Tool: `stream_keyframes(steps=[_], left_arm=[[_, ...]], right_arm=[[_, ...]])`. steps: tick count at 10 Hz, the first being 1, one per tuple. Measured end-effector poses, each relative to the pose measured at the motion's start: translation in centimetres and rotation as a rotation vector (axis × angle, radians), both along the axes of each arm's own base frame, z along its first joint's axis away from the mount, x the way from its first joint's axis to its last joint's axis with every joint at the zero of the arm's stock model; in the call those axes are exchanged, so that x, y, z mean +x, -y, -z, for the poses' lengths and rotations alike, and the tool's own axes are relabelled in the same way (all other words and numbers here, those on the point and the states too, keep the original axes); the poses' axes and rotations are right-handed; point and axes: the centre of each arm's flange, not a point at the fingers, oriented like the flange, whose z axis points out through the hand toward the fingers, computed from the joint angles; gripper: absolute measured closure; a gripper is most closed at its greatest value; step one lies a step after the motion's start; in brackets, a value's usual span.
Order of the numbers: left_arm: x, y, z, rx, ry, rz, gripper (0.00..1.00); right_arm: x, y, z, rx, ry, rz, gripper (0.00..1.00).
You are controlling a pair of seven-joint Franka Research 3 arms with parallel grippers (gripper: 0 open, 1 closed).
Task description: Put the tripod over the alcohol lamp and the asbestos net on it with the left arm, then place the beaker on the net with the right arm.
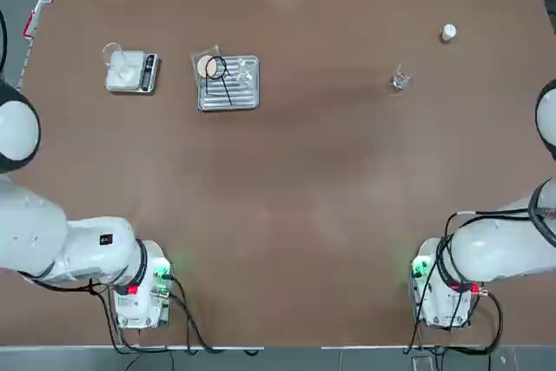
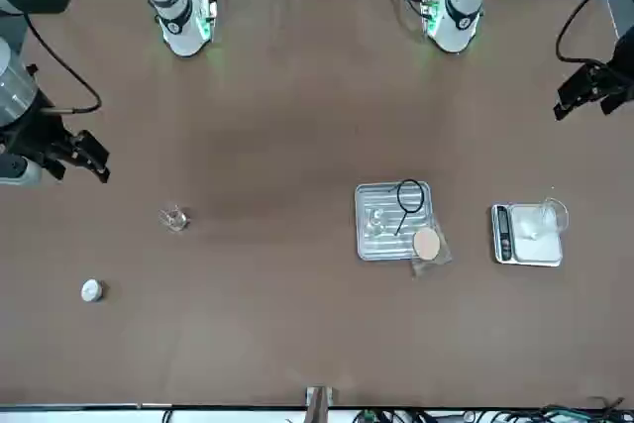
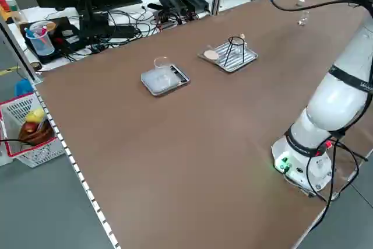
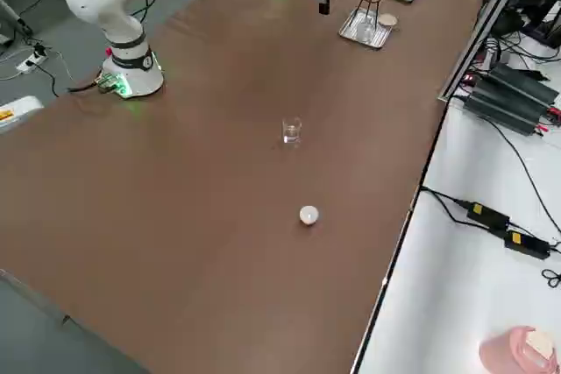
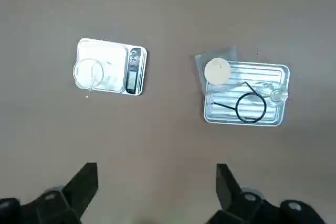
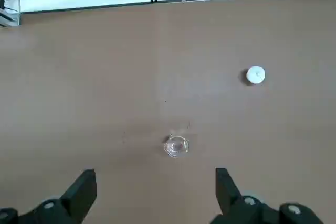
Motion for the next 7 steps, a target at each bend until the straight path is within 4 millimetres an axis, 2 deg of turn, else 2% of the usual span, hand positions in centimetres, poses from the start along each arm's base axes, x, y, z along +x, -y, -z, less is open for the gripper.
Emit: stream_keyframes(steps=[5,7], left_arm=[[-0.01,0.05,0.07,0.000,-0.003,0.001,0.00],[0.16,0.98,0.68,0.000,-0.017,0.015,0.00]], right_arm=[[0.00,0.00,0.00,0.000,0.000,0.000,0.00],[0.00,0.00,0.01,0.000,0.000,0.000,0.00]])
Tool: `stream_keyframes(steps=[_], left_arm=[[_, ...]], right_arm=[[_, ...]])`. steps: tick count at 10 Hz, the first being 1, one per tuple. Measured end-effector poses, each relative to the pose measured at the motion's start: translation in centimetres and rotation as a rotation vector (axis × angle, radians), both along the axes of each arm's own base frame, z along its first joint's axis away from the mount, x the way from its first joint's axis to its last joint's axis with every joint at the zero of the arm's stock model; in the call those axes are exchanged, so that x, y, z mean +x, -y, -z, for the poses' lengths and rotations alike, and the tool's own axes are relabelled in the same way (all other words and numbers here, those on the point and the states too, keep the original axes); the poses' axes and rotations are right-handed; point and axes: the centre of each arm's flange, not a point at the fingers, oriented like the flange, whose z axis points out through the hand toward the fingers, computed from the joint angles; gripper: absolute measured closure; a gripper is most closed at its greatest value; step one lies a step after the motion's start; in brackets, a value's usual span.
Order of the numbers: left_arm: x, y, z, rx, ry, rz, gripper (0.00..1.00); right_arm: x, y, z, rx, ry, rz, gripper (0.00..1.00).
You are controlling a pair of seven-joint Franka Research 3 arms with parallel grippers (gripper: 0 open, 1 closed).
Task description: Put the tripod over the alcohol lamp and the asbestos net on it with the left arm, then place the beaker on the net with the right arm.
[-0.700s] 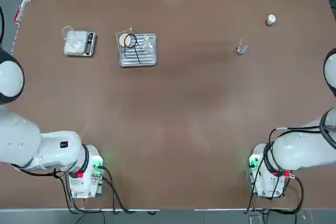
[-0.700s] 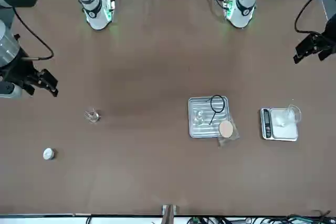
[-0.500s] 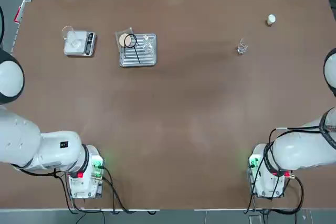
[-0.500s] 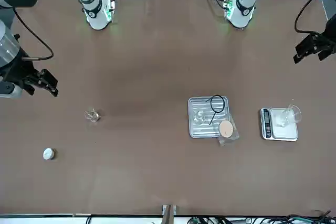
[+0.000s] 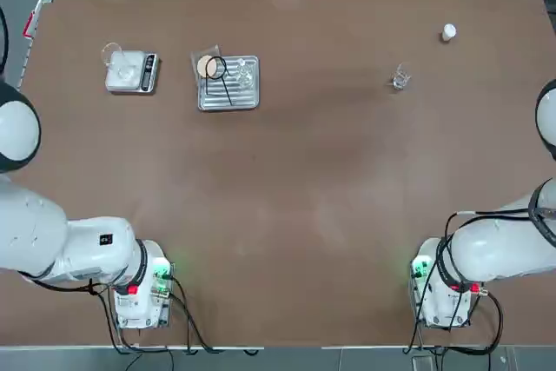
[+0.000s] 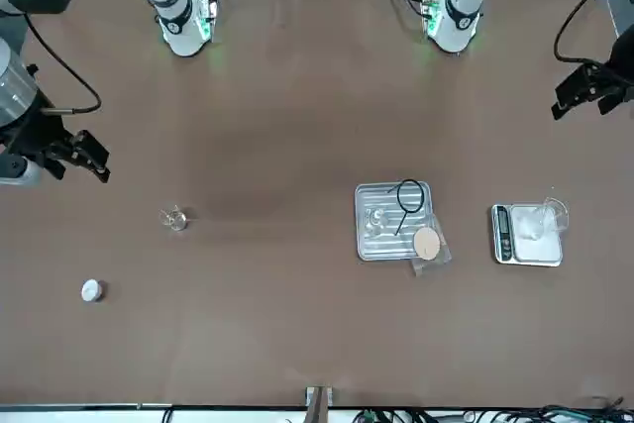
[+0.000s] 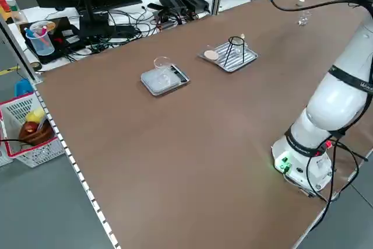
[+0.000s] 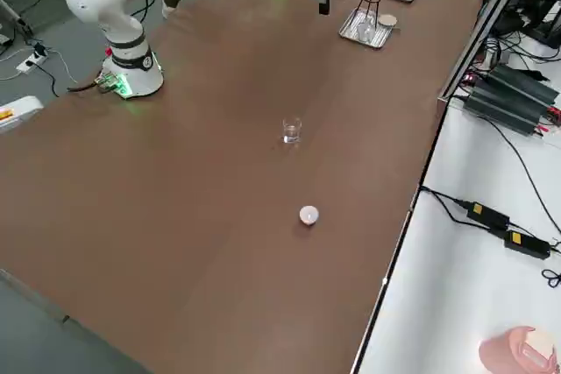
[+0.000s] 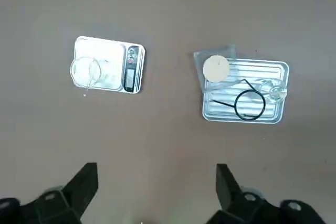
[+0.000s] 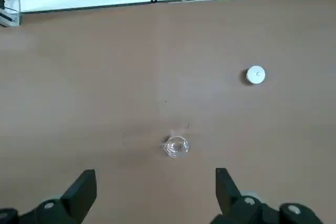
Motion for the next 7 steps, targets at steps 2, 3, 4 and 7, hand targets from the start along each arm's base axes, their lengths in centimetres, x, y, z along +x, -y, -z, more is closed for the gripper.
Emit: stream_keyframes(steps=[2,3,4,7], left_arm=[[0.6,1.2,1.3,-0.002,-0.024,0.022,0.00],[0.8,1.2,1.6,-0.006,-0.029,0.023,0.00],[0.9,1.2,1.8,-0.010,-0.033,0.020,0.00],[2.0,1.5,4.0,-0.017,-0.071,0.024,0.00]], right_arm=[[0.0,0.0,0.0,0.000,0.000,0.000,0.00],[0.0,0.1,0.0,0.000,0.000,0.001,0.00],[0.0,0.1,0.0,0.000,-0.001,0.002,0.00],[0.0,0.2,0.1,-0.001,-0.004,0.003,0.00]])
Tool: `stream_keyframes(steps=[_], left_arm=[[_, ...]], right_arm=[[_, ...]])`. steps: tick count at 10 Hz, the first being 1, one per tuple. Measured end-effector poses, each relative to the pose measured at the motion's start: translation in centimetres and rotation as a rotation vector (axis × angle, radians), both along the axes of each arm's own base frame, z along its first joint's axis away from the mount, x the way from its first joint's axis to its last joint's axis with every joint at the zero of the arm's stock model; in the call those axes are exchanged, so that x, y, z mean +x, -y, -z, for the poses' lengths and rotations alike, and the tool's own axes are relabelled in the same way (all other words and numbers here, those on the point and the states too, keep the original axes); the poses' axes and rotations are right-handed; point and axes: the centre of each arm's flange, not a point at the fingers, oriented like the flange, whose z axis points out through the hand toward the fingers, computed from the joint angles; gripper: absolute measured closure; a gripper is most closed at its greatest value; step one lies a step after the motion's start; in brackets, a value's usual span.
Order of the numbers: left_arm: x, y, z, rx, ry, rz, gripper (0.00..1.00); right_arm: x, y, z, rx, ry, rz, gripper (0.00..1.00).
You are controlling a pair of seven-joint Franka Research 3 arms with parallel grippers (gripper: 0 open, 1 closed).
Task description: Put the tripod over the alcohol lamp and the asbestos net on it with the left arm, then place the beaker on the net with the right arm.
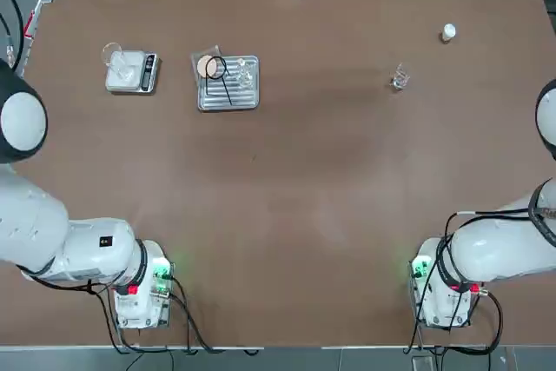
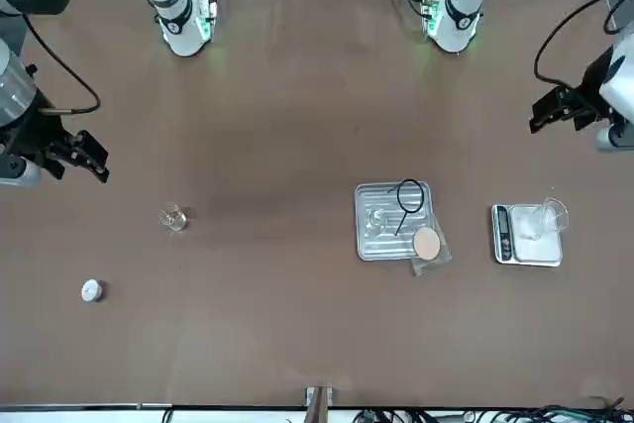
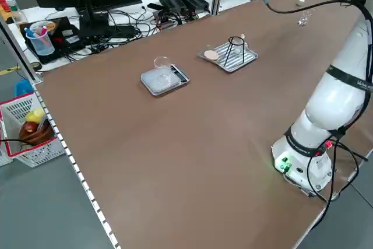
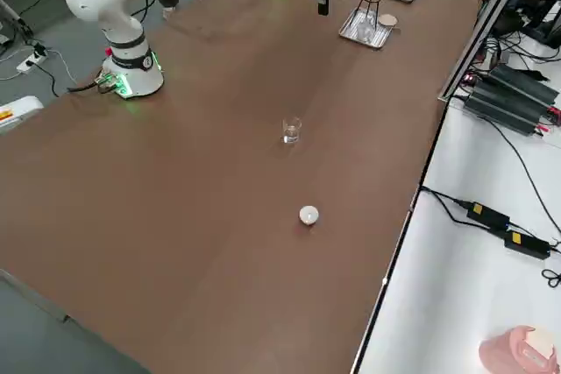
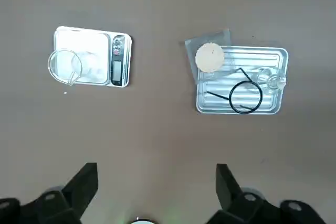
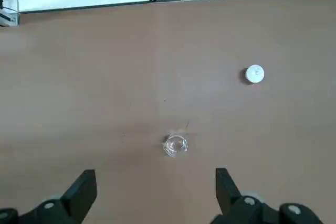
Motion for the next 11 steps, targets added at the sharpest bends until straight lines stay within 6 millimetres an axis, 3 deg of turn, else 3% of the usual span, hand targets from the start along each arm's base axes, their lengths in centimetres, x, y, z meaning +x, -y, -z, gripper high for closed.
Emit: stream_keyframes(steps=[2,5,9,11], left_arm=[[1.5,2.2,2.5,-0.006,-0.015,0.031,0.00],[3.1,8.9,7.0,-0.006,-0.037,0.013,0.00],[3.5,17.9,10.2,-0.020,0.013,-0.081,0.01],[4.0,21.2,13.1,-0.037,0.033,-0.139,0.01]], right_arm=[[0.0,-0.1,0.2,-0.001,-0.006,-0.001,0.00],[-0.1,-0.1,1.2,-0.003,-0.028,-0.001,0.00],[-0.1,-0.2,1.7,-0.004,-0.037,-0.003,0.00],[-0.1,-0.2,2.0,-0.005,-0.043,-0.003,0.00]])
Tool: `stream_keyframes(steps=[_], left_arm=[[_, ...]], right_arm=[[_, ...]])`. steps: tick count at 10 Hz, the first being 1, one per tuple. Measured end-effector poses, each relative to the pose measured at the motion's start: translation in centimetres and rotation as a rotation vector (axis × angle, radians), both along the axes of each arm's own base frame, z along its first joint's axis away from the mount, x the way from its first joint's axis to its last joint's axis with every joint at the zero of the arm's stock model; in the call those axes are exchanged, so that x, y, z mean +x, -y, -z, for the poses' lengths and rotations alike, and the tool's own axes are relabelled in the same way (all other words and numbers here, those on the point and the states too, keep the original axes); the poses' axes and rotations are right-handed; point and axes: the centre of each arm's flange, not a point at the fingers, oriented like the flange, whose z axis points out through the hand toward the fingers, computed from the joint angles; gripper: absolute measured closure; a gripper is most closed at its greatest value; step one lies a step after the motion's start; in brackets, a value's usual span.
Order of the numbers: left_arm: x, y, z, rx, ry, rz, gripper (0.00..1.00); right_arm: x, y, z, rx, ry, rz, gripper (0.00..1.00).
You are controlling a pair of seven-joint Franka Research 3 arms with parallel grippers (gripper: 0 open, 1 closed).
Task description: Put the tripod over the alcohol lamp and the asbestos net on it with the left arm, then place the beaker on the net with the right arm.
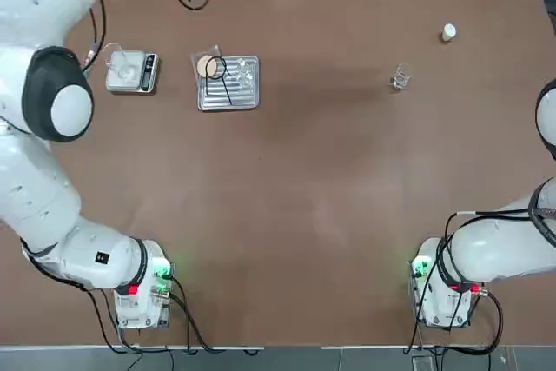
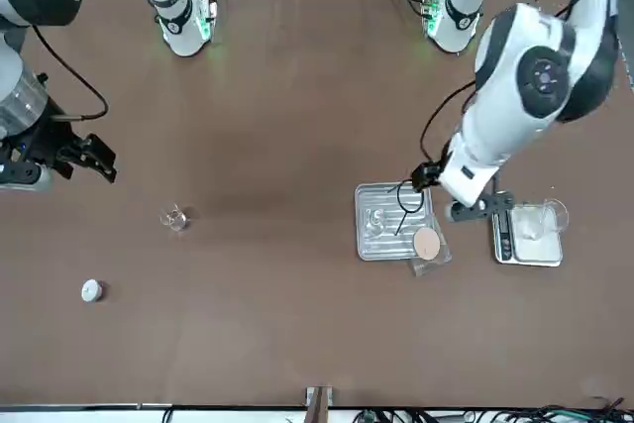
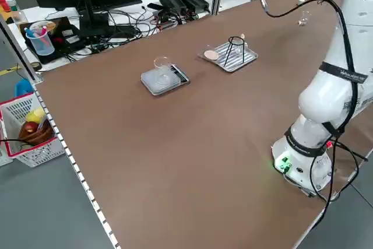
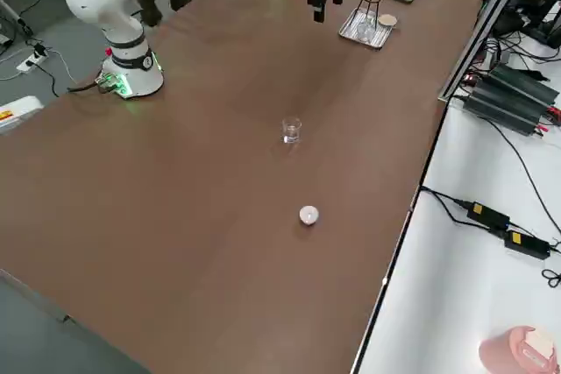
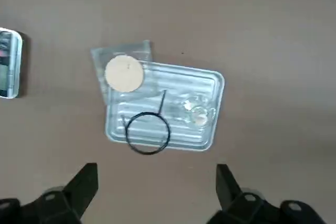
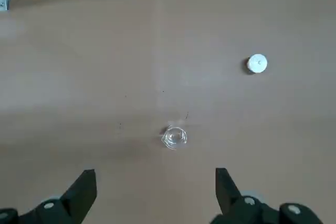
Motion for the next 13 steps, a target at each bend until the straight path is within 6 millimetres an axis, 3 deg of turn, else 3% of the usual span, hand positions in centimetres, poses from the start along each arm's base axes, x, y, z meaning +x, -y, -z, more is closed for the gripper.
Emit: stream_keyframes(steps=[3,5,7,13], left_arm=[[-0.7,4.7,5.3,-0.004,0.011,-0.041,0.06],[-1.4,6.5,9.1,0.041,0.013,-0.003,0.15],[-2.2,6.8,12.5,0.050,0.032,0.016,0.17],[-4.5,7.9,17.8,-0.005,0.107,0.018,0.22]], right_arm=[[0.0,0.0,0.1,0.000,-0.001,-0.001,0.00],[0.0,-0.1,0.1,0.000,-0.002,-0.001,0.00],[-0.1,-0.1,0.1,-0.001,-0.007,-0.002,0.00],[-0.2,-0.1,0.2,-0.002,-0.018,-0.002,0.00]])
